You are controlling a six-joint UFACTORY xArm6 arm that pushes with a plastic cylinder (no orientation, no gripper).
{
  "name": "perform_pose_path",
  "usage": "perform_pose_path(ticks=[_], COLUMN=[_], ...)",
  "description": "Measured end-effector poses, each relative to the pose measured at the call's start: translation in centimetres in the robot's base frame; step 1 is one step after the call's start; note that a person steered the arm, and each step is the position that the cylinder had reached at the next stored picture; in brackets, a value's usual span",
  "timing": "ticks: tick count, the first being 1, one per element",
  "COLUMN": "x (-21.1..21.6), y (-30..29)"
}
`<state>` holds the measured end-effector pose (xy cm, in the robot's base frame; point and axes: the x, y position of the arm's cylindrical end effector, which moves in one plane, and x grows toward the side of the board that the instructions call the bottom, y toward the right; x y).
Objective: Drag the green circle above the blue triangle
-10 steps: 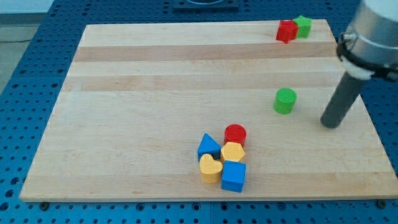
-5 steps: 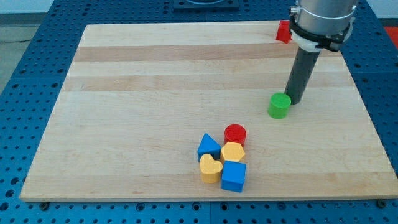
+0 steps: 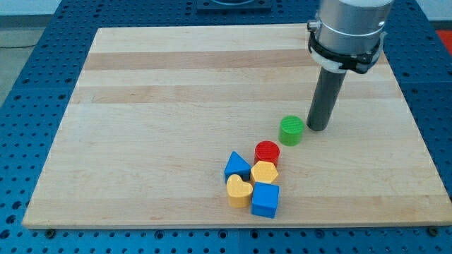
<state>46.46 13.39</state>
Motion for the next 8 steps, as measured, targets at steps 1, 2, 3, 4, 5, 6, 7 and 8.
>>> perform_pose_path(ticks=[1,2,3,4,5,6,7,8], x=[0.4,1.3,1.3,1.3,3.0,3.6,3.4,1.1], y=[-2.7,-6.4,-10.0,-12.1,-12.3,-12.3,-12.8,-13.5])
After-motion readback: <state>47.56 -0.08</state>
